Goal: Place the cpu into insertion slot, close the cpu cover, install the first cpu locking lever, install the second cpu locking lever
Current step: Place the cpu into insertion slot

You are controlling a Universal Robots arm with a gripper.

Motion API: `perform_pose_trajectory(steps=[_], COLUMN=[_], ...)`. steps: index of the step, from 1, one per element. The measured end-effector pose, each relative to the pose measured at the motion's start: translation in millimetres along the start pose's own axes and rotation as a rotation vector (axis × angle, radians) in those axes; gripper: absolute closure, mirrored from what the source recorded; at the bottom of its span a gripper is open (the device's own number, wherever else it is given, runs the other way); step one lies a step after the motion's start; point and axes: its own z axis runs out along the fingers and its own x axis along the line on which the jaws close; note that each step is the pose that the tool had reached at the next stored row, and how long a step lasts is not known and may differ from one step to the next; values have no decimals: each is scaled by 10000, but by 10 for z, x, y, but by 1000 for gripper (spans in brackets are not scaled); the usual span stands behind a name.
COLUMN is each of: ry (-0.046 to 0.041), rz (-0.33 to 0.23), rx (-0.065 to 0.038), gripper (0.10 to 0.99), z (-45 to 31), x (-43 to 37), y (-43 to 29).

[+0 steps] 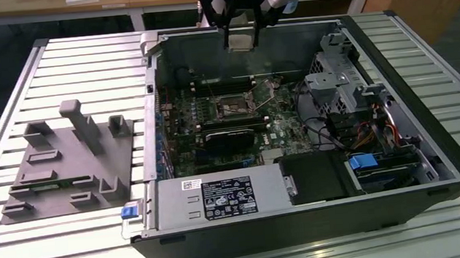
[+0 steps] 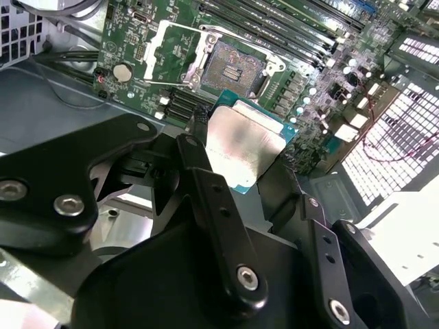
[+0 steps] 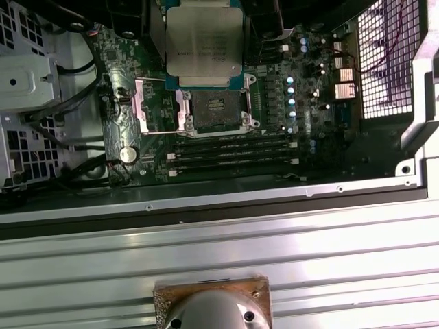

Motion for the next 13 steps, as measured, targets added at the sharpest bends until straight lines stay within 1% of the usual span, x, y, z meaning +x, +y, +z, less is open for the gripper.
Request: perform_pose_trajectory(steps=[13], ry=[-13], rz=[148], rx=[-3], gripper=[549], z=[0], x=[0], y=[0])
